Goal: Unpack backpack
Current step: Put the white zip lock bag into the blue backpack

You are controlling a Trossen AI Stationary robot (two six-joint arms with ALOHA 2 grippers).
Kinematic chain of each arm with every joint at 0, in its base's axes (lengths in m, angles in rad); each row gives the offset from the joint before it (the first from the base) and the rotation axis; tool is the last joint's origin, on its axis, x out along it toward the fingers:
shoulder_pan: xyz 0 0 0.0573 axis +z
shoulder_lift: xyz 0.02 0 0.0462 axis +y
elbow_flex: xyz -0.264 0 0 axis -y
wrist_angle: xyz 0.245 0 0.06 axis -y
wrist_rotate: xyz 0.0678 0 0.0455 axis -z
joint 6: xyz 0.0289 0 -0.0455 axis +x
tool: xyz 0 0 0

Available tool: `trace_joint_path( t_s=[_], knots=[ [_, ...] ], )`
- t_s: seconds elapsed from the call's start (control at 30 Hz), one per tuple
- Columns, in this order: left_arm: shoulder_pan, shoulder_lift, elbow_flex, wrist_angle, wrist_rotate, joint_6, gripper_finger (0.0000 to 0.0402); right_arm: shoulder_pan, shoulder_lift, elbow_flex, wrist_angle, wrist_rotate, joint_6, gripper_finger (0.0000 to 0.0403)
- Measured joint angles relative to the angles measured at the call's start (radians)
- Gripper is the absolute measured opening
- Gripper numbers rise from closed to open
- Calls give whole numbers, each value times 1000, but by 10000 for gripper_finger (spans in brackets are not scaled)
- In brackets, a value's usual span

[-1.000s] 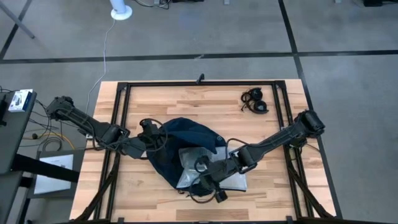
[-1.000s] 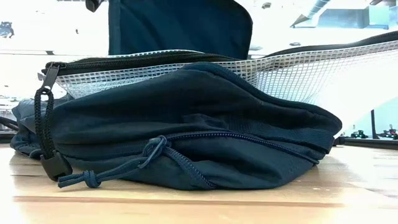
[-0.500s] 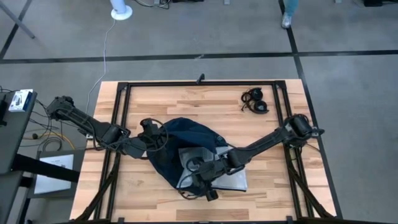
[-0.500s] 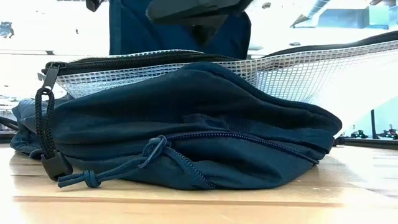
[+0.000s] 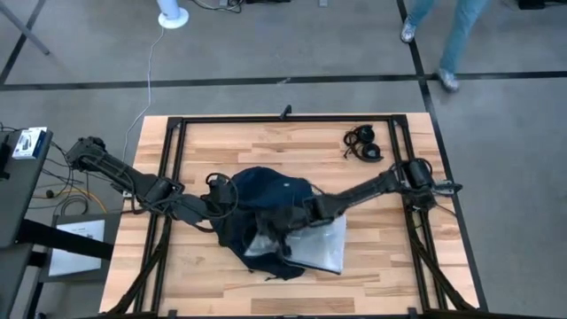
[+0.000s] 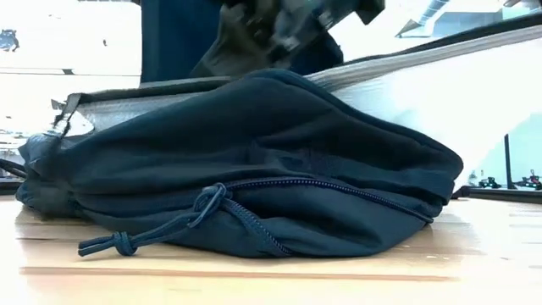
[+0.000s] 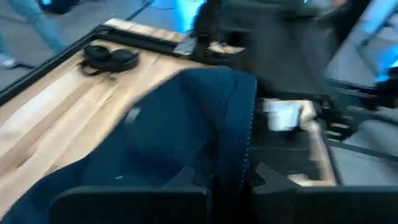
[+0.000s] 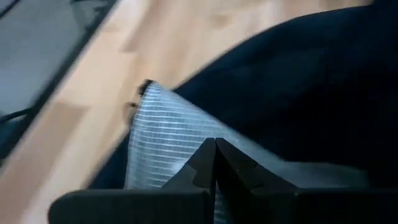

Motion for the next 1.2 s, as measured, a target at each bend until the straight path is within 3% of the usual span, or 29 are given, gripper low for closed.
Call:
trace_joint_path(
  t_s=[0.23, 0.37, 0.5, 0.7, 1.2],
  knots=[
    [0, 0, 0, -2, 3, 4, 0, -77, -4, 0, -2, 17, 10, 0],
    [0, 0, 0, -30, -22, -7, 0, -26, -49, 0, -43, 7, 11, 0],
    [0, 0, 0, -40, -27, -21, 0, 53, -70, 4, -59, -70, 0, 0],
    [0, 0, 0, -35, -27, -27, 0, 74, 24, -1, -52, -75, -50, 0],
    [-73, 0, 0, -6, -9, -92, 0, -92, 38, 0, -46, 153, 57, 0]
  ],
)
